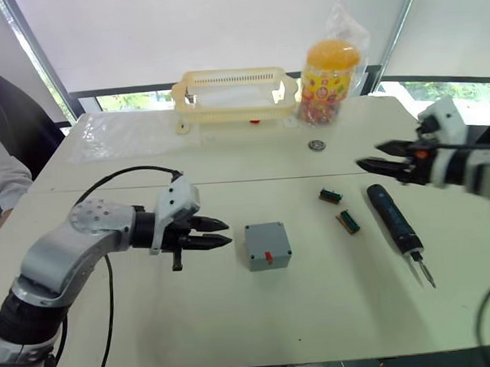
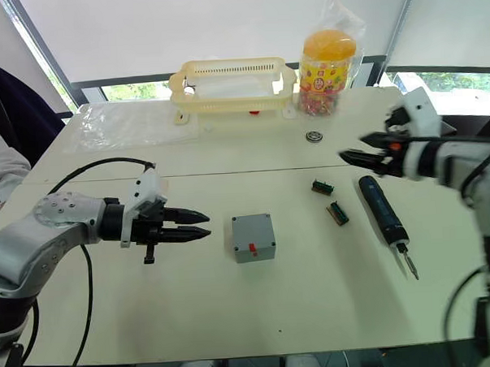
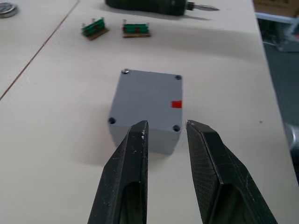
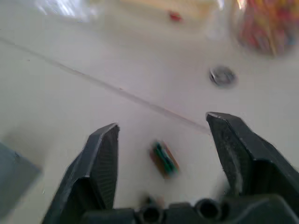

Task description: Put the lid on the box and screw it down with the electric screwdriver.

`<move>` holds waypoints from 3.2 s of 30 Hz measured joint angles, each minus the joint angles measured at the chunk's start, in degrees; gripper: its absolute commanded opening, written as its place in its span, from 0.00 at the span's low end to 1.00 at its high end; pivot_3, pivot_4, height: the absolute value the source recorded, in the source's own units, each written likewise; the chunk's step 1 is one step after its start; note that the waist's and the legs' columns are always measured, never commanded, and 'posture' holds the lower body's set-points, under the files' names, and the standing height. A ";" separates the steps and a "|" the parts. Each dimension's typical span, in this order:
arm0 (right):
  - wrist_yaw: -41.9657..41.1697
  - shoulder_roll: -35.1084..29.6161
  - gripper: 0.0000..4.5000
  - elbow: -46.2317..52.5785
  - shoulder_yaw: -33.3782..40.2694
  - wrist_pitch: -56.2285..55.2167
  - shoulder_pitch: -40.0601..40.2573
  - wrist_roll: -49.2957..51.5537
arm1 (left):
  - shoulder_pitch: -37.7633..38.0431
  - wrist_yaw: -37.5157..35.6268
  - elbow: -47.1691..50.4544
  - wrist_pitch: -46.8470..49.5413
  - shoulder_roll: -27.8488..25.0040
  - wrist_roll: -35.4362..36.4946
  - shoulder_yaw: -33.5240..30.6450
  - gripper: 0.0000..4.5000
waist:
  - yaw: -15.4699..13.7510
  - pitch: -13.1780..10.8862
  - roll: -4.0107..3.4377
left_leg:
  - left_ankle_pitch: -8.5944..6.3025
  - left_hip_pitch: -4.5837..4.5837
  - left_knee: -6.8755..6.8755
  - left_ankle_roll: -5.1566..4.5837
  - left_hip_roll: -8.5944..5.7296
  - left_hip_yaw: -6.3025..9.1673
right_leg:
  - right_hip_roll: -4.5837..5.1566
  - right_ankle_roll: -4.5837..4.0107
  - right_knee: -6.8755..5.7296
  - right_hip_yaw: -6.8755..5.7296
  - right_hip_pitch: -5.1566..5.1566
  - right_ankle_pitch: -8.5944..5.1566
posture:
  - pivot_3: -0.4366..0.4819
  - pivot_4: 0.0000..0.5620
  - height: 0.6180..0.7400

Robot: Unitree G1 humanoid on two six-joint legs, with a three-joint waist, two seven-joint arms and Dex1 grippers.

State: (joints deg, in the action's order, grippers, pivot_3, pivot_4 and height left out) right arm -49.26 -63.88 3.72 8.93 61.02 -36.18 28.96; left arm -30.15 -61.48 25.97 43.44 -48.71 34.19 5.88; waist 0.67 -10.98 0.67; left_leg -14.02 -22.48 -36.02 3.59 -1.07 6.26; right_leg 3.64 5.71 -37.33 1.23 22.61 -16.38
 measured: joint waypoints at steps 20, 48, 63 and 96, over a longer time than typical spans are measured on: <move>-23.14 -7.41 0.99 -23.12 -34.63 10.79 -10.89 -11.48 | -1.41 2.19 1.33 -3.79 8.16 -3.66 6.95 0.28 | 0.50 -0.07 -0.21 | -0.03 -0.01 -0.11 -0.05 0.02 -0.33 | -0.02 0.07 -0.03 0.25 0.14 0.02 | 0.48 0.27 1.00; -14.79 8.21 0.39 -45.70 -27.29 -4.93 -16.57 -25.91 | 2.01 6.06 0.81 -2.20 5.92 -4.30 5.94 0.28 | 1.74 -0.05 0.18 | 0.02 0.16 -0.37 -0.06 0.00 -0.58 | 0.04 0.18 0.03 0.42 -0.15 0.27 | 0.48 0.27 1.00; 25.85 32.84 0.39 -14.47 14.57 -32.69 -9.12 -9.30 | -6.49 6.96 -12.33 -3.49 11.18 -2.90 -1.81 0.28 | 1.90 -0.30 -0.27 | 0.00 -0.40 -0.16 -0.12 0.03 -1.27 | 0.01 0.48 -0.46 1.24 1.01 0.27 | 0.48 0.27 1.00; 30.98 51.54 0.39 21.67 -9.34 -31.47 19.06 -1.19 | 2.55 8.46 -18.62 -15.34 18.66 -14.63 7.52 0.28 | 1.69 -0.25 -0.23 | 0.04 0.00 -0.18 -0.07 0.03 -1.30 | -0.05 0.42 -0.75 1.33 0.81 0.29 | 0.48 0.27 1.00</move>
State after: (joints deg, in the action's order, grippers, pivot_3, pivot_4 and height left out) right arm -18.28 -12.34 25.39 -0.42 29.55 -17.12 27.77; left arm -27.61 -53.01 7.35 28.09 -30.06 19.56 13.39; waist 2.37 -11.22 0.44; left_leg -13.98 -22.48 -36.20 3.52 -1.04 4.97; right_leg 3.60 6.13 -38.08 2.55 23.41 -16.09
